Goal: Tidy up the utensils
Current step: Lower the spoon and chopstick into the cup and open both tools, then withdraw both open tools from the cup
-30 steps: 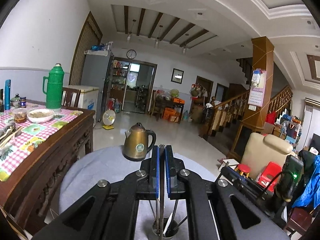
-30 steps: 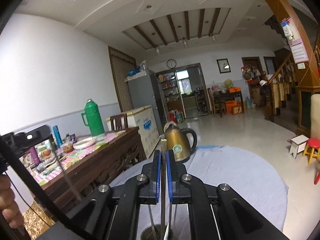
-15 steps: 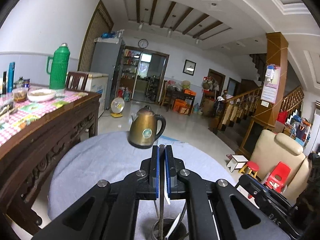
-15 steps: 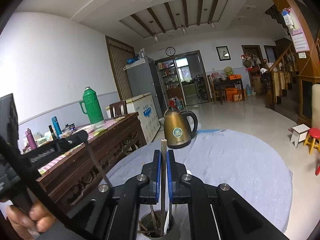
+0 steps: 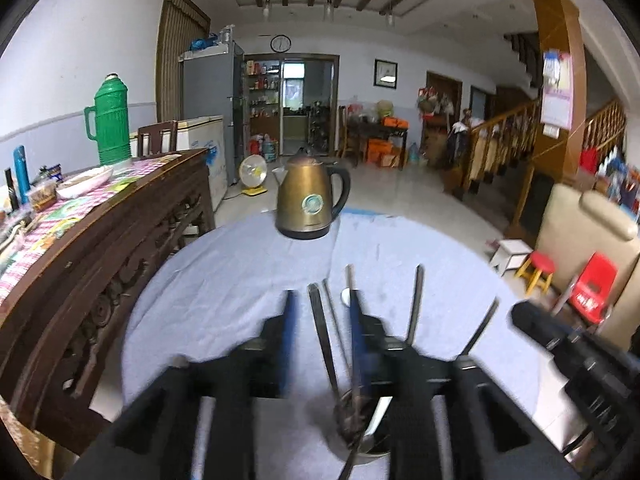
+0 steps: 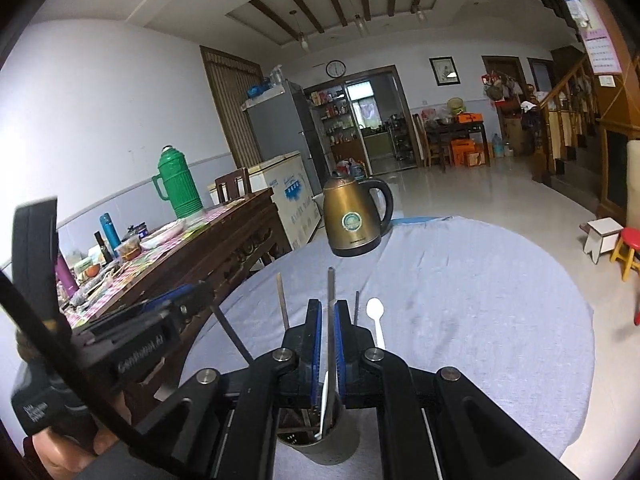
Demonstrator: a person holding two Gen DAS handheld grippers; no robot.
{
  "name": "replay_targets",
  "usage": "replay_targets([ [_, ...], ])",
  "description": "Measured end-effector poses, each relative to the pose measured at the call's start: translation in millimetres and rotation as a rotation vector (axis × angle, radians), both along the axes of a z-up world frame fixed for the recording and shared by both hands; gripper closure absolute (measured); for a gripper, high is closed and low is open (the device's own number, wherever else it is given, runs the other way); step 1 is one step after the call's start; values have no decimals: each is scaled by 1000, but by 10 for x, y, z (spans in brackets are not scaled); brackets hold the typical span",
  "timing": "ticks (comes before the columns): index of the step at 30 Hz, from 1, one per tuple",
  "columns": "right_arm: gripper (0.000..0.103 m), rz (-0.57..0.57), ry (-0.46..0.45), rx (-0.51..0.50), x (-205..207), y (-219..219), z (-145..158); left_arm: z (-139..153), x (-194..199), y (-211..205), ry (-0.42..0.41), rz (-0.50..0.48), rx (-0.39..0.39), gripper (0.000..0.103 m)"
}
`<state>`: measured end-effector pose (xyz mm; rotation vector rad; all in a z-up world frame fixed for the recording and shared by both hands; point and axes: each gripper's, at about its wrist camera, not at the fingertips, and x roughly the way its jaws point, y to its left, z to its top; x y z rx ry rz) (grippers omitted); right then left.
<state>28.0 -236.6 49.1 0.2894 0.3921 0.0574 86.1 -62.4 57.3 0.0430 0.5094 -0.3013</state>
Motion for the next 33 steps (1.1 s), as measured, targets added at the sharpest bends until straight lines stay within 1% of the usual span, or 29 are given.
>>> replay_targets([
  [1, 96, -10, -4, 8, -18, -42, -3, 6, 3, 10, -7, 13, 12, 54],
  [3, 95, -21, -9, 29, -42, -111, -12, 15, -47, 7, -29, 33, 45, 50],
  [4, 95, -31, -12, 40, -63, -161, -16, 29, -78, -4, -40, 45, 74, 48],
  [5, 95, -42, -15, 47, -80, -205, -20, 38, -102, -13, -47, 57, 96, 42],
  [6, 95, -49, -14, 51, -85, -228, -20, 50, -126, -18, -54, 70, 119, 38],
  [9, 95, -65, -9, 74, -121, -326, -38, 96, -215, -22, -91, 99, 172, 36],
  [13, 93, -73, -10, 93, -173, -381, -33, 164, -303, -7, -106, 120, 210, 35],
  [14, 87, -75, -12, 93, -188, -382, -30, 189, -333, -2, -112, 125, 217, 35],
  [15, 76, -77, -14, 93, -204, -375, -23, 211, -348, 3, -116, 127, 222, 34],
  [16, 71, -81, -17, 94, -218, -369, -16, 236, -382, 11, -121, 130, 229, 34],
  [17, 60, -83, -24, 94, -239, -362, -7, 267, -423, 35, -130, 134, 232, 33],
  [18, 54, -84, -31, 91, -247, -341, 7, 298, -448, 57, -139, 139, 231, 33],
  [21, 54, -86, -50, 74, -291, -297, 53, 373, -511, 150, -158, 159, 226, 29],
  [26, 54, -70, -57, 72, -323, -225, 103, 515, -590, 385, -184, 215, 195, 26],
  [33, 52, -34, -73, 46, -381, -34, 213, 642, -696, 617, -210, 258, 157, 25],
])
